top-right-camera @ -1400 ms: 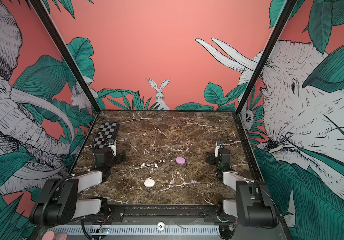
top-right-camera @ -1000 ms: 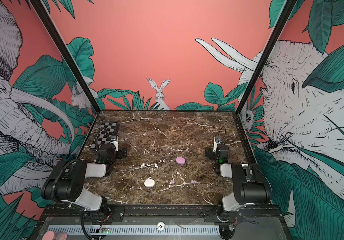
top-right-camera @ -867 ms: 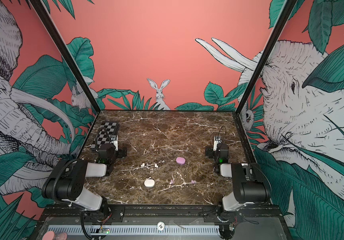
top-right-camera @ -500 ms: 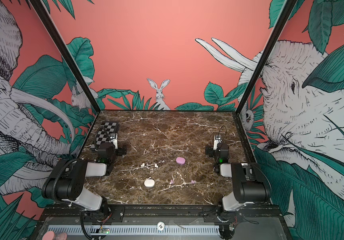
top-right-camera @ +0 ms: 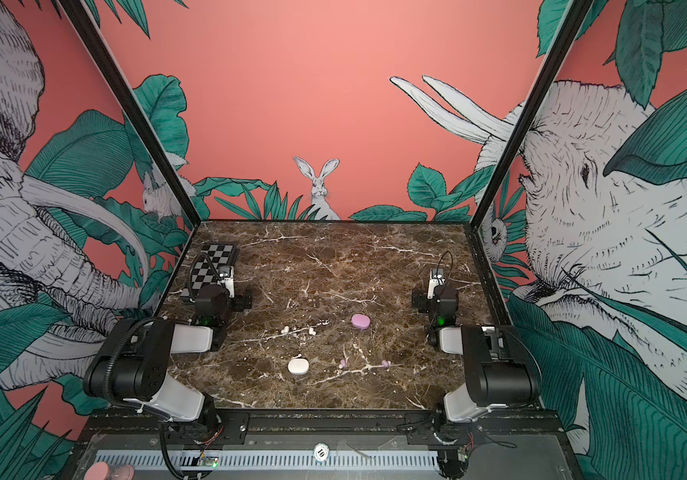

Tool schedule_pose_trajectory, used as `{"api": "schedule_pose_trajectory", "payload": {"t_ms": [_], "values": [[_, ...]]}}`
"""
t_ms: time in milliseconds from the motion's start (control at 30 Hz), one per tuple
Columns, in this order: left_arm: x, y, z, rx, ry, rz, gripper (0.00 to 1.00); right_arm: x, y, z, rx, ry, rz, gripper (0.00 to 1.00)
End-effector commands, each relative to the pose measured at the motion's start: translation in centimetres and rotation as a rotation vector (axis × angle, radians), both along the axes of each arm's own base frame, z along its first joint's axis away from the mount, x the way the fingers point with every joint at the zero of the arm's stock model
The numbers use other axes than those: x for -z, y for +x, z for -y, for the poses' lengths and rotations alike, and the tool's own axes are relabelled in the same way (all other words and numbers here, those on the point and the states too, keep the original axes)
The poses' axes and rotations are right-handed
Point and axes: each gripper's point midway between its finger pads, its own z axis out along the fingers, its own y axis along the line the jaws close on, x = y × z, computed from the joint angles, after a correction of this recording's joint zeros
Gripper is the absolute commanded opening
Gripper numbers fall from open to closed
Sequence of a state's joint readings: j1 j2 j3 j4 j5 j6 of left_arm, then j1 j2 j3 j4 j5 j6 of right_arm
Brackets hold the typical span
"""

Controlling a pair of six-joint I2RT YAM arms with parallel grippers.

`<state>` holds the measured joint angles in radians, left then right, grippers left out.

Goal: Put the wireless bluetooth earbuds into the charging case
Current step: 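Raise both grippers from rest and move them over the table center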

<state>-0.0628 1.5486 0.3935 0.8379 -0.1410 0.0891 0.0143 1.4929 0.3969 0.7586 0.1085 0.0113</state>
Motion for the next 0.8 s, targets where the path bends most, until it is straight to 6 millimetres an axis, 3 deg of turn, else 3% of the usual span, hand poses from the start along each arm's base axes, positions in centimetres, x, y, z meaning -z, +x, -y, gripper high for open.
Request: {"api": "schedule_pose_trajectory", "payload": {"t_ms": [0,133,200,267,367,467,567,667,767], "values": [[-3.2,0.4,-1.5,-0.088,0.007,0.034,0.99,-5.4,0.0,1.3,0.09,-0.01,0.067,0.98],[-8.1,0.0,-4.0,-0.274,-0.06,0.091,0.99,-12.6,-1.2,-1.1,0.011,0.066,0.217,0.98],[-10.8,-1.1,-5.6,-0.433,-0.209,0.125,0.99,-15.8,-2.4,0.0,0.106,0.181,0.349,0.98],[-13.7,-1.4,-4.8,-0.442,-0.339,0.084,0.99,-18.2,-4.6,2.0,0.262,0.402,0.461,0.98],[-18.3,-0.3,0.5,-0.145,-0.454,0.025,0.99,-18.6,-7.1,2.4,0.362,0.683,0.483,0.98],[-20.0,-1.2,2.9,-0.077,-0.675,-0.009,0.99,-20.1,-7.3,0.8,0.257,0.708,0.477,0.98],[-22.3,-2.5,6.8,0.166,-0.774,0.018,0.99,-20.5,-6.7,-0.7,0.183,0.703,0.408,0.98],[-22.0,-4.0,5.8,0.092,-0.825,0.041,0.99,-20.2,-6.6,-1.6,0.145,0.674,0.351,0.98],[-21.3,-5.1,5.2,0.064,-0.729,-0.016,0.99,-19.7,-6.8,-2.6,0.124,0.67,0.283,0.98]]}}
